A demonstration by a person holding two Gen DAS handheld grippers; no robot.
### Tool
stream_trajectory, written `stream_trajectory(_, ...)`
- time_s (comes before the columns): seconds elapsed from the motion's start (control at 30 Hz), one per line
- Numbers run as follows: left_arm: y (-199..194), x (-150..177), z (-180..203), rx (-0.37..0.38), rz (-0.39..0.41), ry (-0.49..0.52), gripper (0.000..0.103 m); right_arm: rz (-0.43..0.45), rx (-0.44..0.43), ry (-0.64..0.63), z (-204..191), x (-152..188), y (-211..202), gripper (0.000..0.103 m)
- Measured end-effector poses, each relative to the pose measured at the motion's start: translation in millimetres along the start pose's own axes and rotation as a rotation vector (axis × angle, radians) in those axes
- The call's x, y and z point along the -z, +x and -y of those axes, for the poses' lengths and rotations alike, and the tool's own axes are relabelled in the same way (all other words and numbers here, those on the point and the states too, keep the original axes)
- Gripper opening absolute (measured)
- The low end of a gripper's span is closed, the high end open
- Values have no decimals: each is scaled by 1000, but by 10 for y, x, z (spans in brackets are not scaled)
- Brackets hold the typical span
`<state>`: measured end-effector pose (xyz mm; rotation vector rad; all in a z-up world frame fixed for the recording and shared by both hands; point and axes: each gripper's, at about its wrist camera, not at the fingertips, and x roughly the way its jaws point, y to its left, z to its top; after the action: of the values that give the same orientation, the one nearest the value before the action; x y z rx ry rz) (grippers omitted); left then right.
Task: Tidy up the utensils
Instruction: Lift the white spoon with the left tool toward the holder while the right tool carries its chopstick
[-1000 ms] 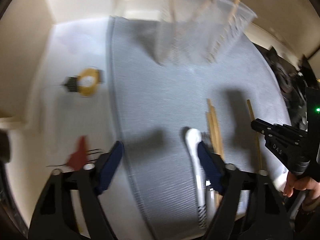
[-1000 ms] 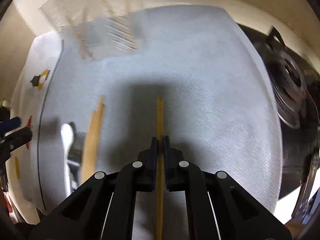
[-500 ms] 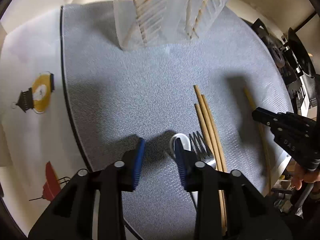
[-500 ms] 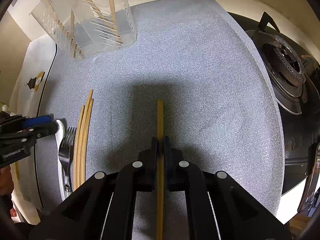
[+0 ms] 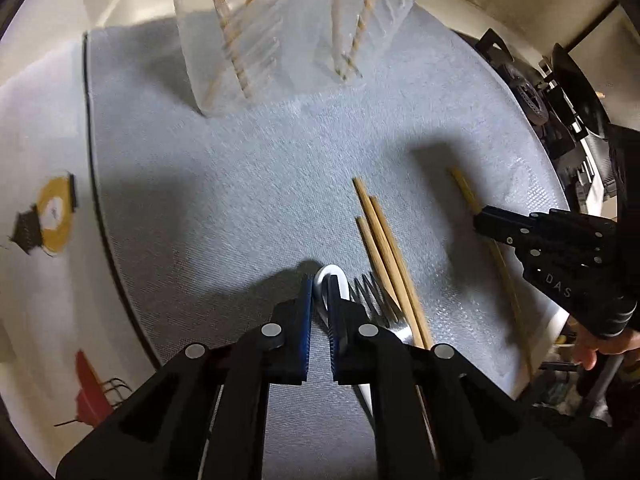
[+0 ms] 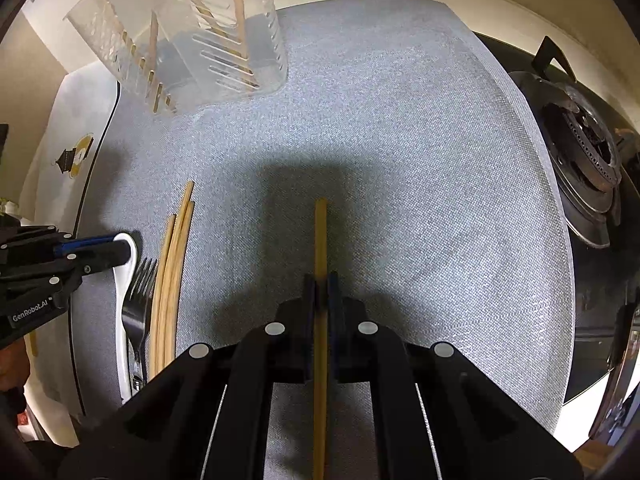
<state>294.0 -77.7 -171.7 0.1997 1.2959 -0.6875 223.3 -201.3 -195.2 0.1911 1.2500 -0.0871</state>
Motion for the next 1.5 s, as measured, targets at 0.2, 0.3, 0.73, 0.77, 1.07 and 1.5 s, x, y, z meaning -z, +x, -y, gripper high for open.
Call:
stream_trajectory(0.2,-497,46,-32,-26,121,-6,7,40,-20,8,4,-20,-185,7)
stream_trajectory(0.3,-840,65,-1,-53,209,-1,7,97,-50,9,-12,-75,-388,6)
stream_trajectory(0.73,-1754,-18,69,-173,459,16,7,283,-133,-39,-174,-269,-1115,6)
stream_trajectory(0.77,-1796,-24,70,-179,470,16,7,301,-134,-48,-192,-280,-1179,6)
stream_trajectory(1.07,-2254,-167,114,-238,564,21,7,432,-142,-77,-282,-432,-1647,6)
stream_trajectory(1.5,-2821,-631,267,-305,740,47,7,677,-121,-152,-479,-933,-2539,6)
